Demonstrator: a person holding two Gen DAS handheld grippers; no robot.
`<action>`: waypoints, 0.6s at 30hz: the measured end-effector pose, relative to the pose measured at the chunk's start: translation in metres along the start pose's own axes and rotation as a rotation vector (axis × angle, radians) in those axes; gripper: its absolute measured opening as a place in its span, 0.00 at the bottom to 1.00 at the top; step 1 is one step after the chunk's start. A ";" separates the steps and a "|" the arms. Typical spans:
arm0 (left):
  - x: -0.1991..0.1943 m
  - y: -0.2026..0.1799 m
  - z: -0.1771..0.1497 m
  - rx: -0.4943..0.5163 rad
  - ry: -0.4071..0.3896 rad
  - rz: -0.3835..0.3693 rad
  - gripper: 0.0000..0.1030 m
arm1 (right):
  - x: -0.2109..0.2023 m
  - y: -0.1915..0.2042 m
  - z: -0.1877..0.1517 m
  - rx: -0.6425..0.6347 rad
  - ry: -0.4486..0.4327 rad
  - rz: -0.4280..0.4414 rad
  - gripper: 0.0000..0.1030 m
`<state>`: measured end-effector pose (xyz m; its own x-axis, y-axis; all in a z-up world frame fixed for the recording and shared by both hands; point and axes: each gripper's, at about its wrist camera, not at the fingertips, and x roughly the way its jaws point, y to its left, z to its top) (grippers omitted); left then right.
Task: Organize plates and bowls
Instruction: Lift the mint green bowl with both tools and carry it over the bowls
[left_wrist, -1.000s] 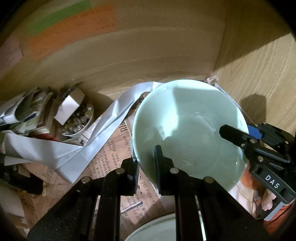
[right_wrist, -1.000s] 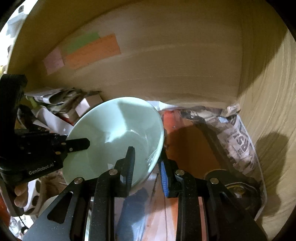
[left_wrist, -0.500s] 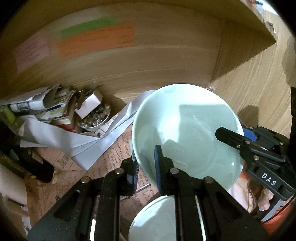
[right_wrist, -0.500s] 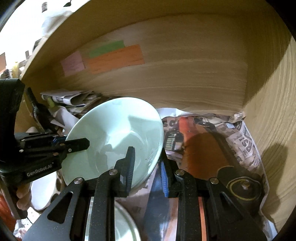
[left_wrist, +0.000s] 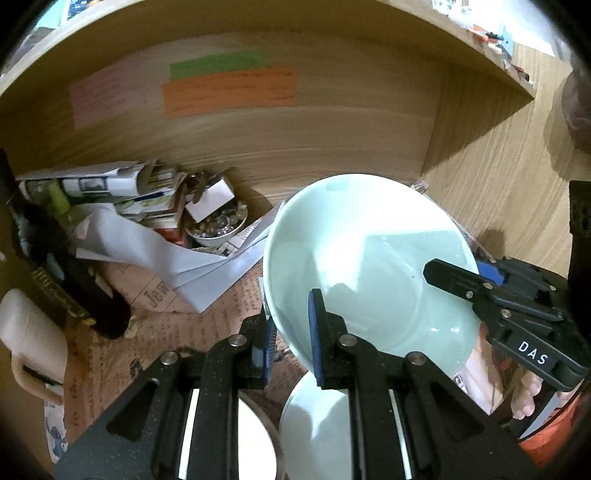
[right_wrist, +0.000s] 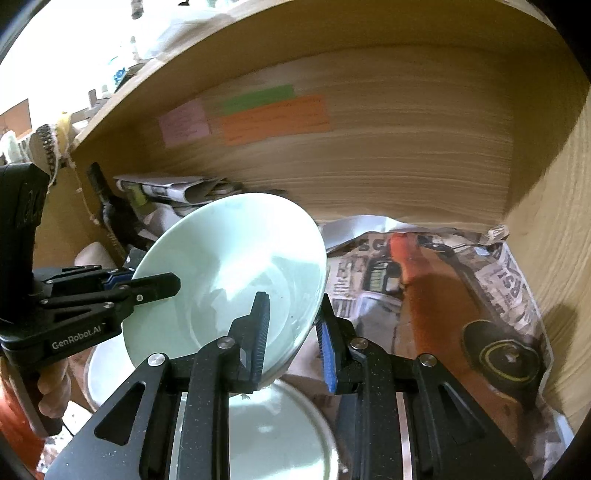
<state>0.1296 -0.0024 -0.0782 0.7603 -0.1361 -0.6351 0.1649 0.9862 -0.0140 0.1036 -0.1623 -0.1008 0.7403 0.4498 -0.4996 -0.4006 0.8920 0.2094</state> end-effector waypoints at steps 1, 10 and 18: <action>-0.005 0.002 -0.003 -0.001 -0.007 0.003 0.14 | -0.001 0.003 -0.002 -0.002 0.000 0.006 0.22; -0.026 0.020 -0.030 -0.030 -0.031 0.027 0.14 | -0.001 0.030 -0.013 -0.020 0.007 0.048 0.22; -0.038 0.042 -0.054 -0.074 -0.035 0.041 0.14 | 0.005 0.053 -0.022 -0.037 0.023 0.080 0.22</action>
<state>0.0739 0.0494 -0.0966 0.7870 -0.0976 -0.6092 0.0874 0.9951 -0.0466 0.0746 -0.1136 -0.1110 0.6930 0.5178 -0.5017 -0.4780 0.8509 0.2179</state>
